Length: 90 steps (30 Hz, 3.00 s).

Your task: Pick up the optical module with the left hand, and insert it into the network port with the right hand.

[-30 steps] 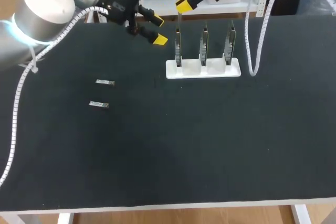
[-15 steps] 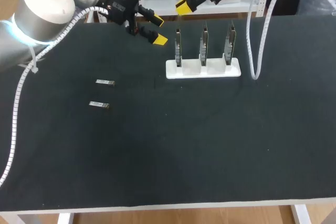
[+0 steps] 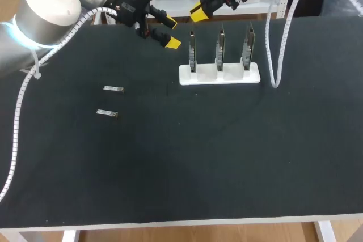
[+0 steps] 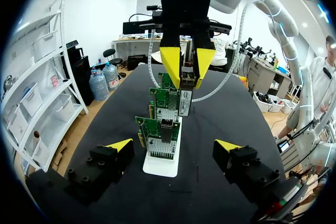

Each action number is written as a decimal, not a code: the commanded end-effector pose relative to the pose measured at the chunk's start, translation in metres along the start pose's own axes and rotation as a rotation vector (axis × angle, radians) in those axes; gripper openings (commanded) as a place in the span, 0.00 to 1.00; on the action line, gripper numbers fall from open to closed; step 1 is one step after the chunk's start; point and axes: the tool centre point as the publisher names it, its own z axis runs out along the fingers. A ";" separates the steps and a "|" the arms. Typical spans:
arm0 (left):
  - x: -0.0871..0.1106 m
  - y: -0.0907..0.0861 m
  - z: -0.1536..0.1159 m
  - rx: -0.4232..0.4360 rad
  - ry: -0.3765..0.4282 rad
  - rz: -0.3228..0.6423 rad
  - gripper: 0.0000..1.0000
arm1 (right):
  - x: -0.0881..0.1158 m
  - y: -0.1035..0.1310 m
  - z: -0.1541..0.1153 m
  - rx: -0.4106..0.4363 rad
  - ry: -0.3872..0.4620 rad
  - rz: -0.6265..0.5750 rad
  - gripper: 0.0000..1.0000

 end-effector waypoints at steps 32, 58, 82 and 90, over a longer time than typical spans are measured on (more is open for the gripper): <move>0.000 0.001 0.000 0.002 0.002 0.000 1.00 | 0.002 -0.018 0.006 -0.033 0.011 0.023 0.00; 0.000 0.001 0.000 0.002 0.002 0.000 1.00 | 0.003 -0.017 0.010 -0.013 0.025 0.011 0.00; 0.000 0.001 0.000 0.002 0.002 0.000 1.00 | 0.008 -0.022 0.006 0.000 0.027 0.019 0.00; 0.000 0.001 0.000 0.002 0.002 0.000 1.00 | 0.009 -0.022 0.007 0.000 0.026 0.019 0.00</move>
